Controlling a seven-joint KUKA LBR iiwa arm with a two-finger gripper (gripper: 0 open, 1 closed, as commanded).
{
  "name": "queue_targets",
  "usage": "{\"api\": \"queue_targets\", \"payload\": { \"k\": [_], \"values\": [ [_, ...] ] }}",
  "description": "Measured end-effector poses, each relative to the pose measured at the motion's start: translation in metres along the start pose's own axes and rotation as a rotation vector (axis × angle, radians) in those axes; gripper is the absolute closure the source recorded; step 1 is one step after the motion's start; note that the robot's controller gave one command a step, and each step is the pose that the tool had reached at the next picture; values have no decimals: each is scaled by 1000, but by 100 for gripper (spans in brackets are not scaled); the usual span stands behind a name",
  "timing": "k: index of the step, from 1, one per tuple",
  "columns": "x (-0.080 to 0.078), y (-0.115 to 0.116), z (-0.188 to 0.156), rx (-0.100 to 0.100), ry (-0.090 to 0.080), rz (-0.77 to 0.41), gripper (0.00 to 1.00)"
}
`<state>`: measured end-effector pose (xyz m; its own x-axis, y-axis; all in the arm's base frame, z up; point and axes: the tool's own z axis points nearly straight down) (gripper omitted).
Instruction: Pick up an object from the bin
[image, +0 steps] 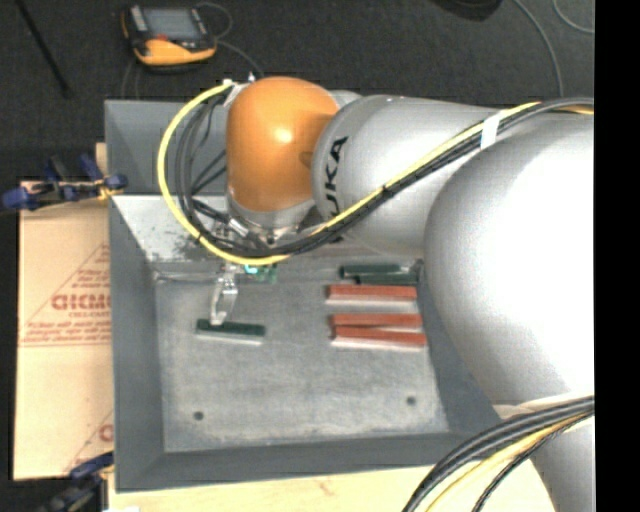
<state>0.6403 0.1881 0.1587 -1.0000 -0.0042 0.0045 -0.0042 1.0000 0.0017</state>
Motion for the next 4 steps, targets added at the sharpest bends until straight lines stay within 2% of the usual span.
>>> {"api": "queue_targets", "payload": {
  "k": [1, 2, 3, 4],
  "values": [
    [-2, -1, -5, -2, -8, 3, 0],
    [24, -37, 75, -2, -11, 66, 0],
    [23, -37, 75, -3, -13, 75, 0],
    [27, -39, 62, -1, -8, 117, 0]
  ]
}}
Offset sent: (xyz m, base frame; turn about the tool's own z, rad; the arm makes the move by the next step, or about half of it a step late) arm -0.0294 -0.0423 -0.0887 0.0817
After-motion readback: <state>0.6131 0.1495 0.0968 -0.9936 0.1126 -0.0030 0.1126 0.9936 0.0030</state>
